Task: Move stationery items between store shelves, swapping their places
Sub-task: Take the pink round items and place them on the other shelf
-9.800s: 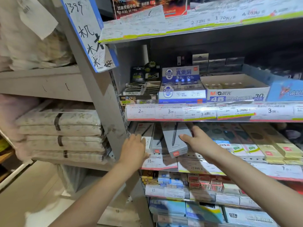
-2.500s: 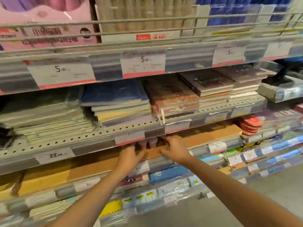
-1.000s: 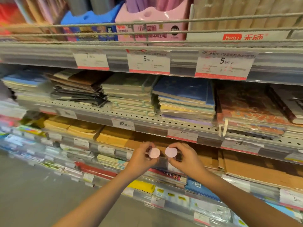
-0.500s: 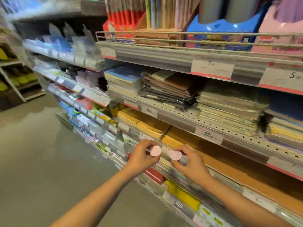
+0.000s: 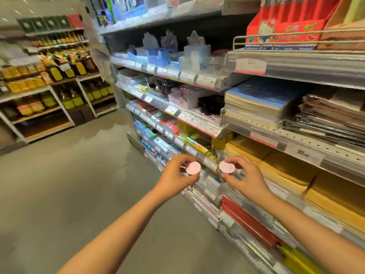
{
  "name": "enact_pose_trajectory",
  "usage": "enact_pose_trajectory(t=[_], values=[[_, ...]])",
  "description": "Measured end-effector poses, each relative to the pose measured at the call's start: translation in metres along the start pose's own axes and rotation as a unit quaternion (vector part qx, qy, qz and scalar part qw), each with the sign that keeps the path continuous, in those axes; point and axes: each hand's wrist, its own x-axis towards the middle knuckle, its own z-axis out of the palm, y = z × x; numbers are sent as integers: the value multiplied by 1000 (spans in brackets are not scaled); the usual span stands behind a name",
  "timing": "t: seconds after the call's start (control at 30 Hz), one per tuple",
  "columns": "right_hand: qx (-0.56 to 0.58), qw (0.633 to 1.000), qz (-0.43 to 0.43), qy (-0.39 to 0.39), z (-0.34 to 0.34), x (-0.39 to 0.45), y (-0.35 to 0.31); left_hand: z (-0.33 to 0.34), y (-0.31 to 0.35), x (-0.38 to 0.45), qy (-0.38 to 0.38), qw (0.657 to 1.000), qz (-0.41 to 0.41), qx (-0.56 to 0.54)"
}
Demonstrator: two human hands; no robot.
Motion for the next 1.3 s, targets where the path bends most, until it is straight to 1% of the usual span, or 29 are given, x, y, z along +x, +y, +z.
enact_pose_trajectory(t=[0.13, 0.33, 0.43, 0.53, 0.6, 0.73, 0.87, 1.07, 1.2, 1.3], values=[[21, 1000, -21, -8, 42, 44, -11, -36, -33, 22, 30, 1000, -5, 4], [37, 997, -52, -30, 102, 117, -6, -73, -79, 72, 62, 998, 2, 5], [49, 997, -58, -35, 129, 161, -1, -91, -103, 112, 61, 998, 16, 16], [53, 996, -62, -19, 150, 210, 2, -108, -123, 162, 56, 998, 22, 26], [56, 996, -63, -2, 160, 239, 6, -118, -135, 196, 59, 998, 27, 19], [62, 997, -45, 5, 172, 290, 18, -131, -156, 259, 58, 998, 31, 10], [45, 998, -38, 38, 181, 328, 33, -132, -170, 309, 38, 997, 59, -15], [14, 996, -13, 91, 194, 360, 47, -125, -191, 381, 10, 992, 103, -73], [-17, 982, 8, 187, 205, 371, 52, -113, -204, 431, -42, 977, 193, -79], [-48, 964, 26, 261, 207, 378, 48, -104, -211, 461, -62, 958, 269, -73]])
